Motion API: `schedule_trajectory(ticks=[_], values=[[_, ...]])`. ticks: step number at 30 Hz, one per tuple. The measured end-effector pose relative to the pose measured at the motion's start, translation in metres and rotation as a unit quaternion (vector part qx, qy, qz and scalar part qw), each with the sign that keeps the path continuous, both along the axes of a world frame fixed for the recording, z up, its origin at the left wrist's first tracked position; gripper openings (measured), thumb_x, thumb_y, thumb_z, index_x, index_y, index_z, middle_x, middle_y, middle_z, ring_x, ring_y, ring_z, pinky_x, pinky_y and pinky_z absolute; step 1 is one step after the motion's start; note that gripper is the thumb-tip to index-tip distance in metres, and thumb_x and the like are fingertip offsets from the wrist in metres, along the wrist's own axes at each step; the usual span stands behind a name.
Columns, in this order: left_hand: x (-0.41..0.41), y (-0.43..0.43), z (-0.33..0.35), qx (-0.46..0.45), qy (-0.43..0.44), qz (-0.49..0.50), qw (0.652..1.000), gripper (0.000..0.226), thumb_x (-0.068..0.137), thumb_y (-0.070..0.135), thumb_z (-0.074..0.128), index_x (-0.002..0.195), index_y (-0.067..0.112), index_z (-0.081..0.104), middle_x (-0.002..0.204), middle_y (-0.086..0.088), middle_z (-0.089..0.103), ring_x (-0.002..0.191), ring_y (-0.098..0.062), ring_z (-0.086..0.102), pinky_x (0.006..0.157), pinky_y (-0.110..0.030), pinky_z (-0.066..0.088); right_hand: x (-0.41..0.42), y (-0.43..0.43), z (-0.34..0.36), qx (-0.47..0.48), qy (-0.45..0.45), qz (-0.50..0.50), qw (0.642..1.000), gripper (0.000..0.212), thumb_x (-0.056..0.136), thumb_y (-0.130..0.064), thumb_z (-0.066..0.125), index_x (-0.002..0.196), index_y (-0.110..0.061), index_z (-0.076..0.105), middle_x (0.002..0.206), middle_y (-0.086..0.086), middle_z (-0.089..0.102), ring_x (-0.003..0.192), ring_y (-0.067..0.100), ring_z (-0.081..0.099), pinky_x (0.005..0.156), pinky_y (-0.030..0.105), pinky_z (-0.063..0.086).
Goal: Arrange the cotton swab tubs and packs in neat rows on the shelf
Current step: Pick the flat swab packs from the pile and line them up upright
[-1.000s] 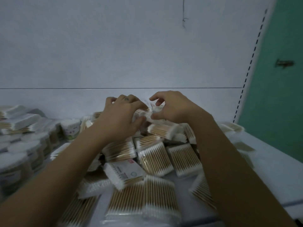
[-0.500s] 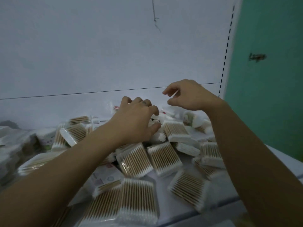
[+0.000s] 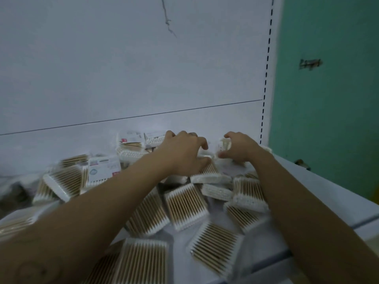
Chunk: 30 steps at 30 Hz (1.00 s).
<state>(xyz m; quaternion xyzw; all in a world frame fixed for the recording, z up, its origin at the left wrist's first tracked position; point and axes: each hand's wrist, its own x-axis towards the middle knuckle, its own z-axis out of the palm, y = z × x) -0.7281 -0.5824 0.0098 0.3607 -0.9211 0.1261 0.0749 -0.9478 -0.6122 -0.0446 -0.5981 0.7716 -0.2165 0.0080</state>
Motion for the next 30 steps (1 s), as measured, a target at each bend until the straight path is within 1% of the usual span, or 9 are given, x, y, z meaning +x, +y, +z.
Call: schedule_trajectory(ticks=[5,9,11,14,19,21,24,28,30], values=[[-0.015,-0.002,-0.004,0.011,0.007,-0.002,1.0,0.046,0.094,0.055,0.044,0.132,0.03,0.05,0.134,0.001,0.053,0.124,-0.022,0.046,0.107,-0.05,0.028,-0.015,-0.008,-0.014,-0.003,-0.007,-0.009,1.0,0.058,0.078,-0.031,0.075,0.132,-0.022,0.053,0.129,0.005,0.059,0.112,0.026,0.056,0.087,0.033,0.046],[-0.015,-0.002,-0.007,0.042,0.03,0.005,0.999,0.048,0.093,0.055,0.047,0.134,0.031,0.047,0.135,0.004,0.054,0.125,-0.021,0.047,0.108,-0.05,0.028,-0.023,-0.004,-0.011,-0.095,-0.053,-0.024,0.994,0.033,0.078,-0.025,0.074,0.111,-0.025,0.069,0.12,0.001,0.064,0.099,0.02,0.059,0.077,0.025,0.042],[-0.012,0.0,-0.007,0.042,0.036,0.003,0.998,0.047,0.093,0.055,0.048,0.134,0.031,0.047,0.134,0.005,0.054,0.125,-0.02,0.047,0.107,-0.048,0.029,-0.019,-0.005,-0.011,-0.081,-0.064,0.005,0.995,0.042,0.078,-0.025,0.075,0.118,-0.022,0.064,0.124,0.004,0.061,0.101,0.02,0.056,0.08,0.027,0.043],[-0.007,0.004,-0.003,0.034,0.043,0.006,0.998,0.048,0.093,0.054,0.048,0.135,0.031,0.046,0.132,0.005,0.055,0.123,-0.02,0.048,0.105,-0.047,0.029,-0.008,-0.009,-0.018,0.01,-0.047,0.082,0.995,0.082,0.075,-0.03,0.081,0.145,-0.026,0.04,0.141,0.009,0.049,0.124,0.027,0.049,0.098,0.033,0.039],[-0.003,0.009,0.006,0.009,0.027,0.004,1.0,0.05,0.093,0.054,0.049,0.137,0.031,0.042,0.132,0.005,0.057,0.124,-0.021,0.048,0.104,-0.047,0.027,-0.004,-0.003,-0.012,-0.031,-0.042,0.081,0.995,0.051,0.073,-0.017,0.082,0.12,-0.025,0.064,0.129,0.002,0.059,0.113,0.021,0.054,0.093,0.03,0.043],[-0.004,0.011,0.007,0.006,0.043,0.004,0.999,0.049,0.093,0.054,0.049,0.136,0.031,0.044,0.132,0.005,0.056,0.124,-0.02,0.048,0.104,-0.047,0.027,-0.006,0.008,-0.003,-0.049,-0.092,0.091,0.99,0.047,0.072,-0.016,0.083,0.115,-0.026,0.066,0.125,0.0,0.06,0.107,0.018,0.056,0.088,0.028,0.045],[0.0,0.012,0.009,0.012,0.066,0.017,0.998,0.051,0.093,0.053,0.05,0.138,0.031,0.041,0.135,0.005,0.054,0.125,-0.02,0.048,0.104,-0.045,0.027,-0.004,0.034,0.018,-0.072,-0.227,0.143,0.961,0.043,0.074,-0.007,0.081,0.112,-0.023,0.068,0.115,-0.001,0.062,0.084,0.009,0.057,0.068,0.019,0.049],[0.01,0.008,0.017,0.048,0.091,0.051,0.993,0.073,0.091,0.056,0.054,0.149,0.024,0.024,0.141,0.0,0.049,0.129,-0.023,0.046,0.109,-0.048,0.028,0.014,0.068,0.044,-0.088,-0.296,0.183,0.933,0.046,0.073,-0.004,0.081,0.113,-0.023,0.068,0.108,0.008,0.07,0.091,0.024,0.066,0.079,0.029,0.053],[0.016,0.008,0.022,0.075,0.113,0.056,0.989,0.082,0.087,0.06,0.058,0.15,0.023,0.021,0.141,0.001,0.05,0.127,-0.023,0.048,0.109,-0.05,0.031,0.028,0.08,0.055,-0.084,-0.313,0.217,0.921,0.047,0.073,0.0,0.08,0.115,-0.019,0.067,0.105,0.01,0.071,0.085,0.018,0.066,0.074,0.024,0.054]])
